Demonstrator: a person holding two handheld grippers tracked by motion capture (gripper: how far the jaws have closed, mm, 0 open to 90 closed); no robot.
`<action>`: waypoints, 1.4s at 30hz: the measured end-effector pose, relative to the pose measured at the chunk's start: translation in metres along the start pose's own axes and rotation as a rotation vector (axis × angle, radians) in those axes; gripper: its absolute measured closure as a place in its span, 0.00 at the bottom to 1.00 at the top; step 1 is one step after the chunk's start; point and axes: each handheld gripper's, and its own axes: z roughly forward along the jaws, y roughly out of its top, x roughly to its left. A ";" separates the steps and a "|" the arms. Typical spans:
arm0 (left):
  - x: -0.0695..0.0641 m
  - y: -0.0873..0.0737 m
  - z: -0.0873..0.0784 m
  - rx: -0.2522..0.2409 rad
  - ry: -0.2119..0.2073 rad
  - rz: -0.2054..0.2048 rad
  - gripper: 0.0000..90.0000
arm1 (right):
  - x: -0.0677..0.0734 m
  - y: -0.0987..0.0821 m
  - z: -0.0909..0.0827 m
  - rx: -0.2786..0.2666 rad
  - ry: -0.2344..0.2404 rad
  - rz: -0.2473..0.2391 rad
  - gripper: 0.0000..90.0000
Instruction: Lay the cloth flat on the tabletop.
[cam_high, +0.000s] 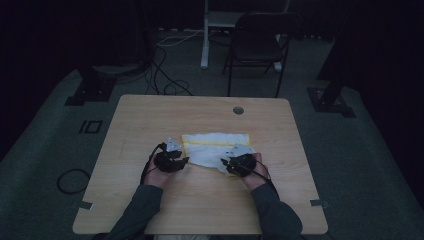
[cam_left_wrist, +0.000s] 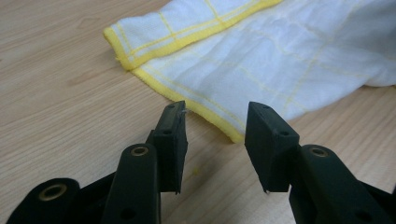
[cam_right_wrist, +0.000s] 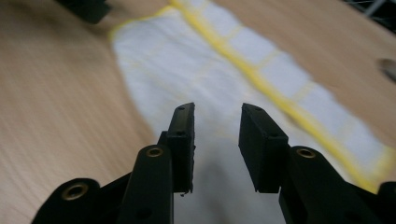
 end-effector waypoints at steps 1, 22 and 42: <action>0.000 0.000 -0.001 -0.002 -0.001 -0.002 0.66 | 0.004 0.001 0.004 0.008 0.014 -0.012 0.73; 0.014 0.006 -0.016 -0.049 -0.001 -0.030 0.80 | 0.001 0.016 0.029 0.030 0.082 0.059 0.96; -0.029 0.040 0.044 0.001 -0.064 0.103 0.72 | -0.053 0.011 0.032 0.044 -0.054 0.279 0.96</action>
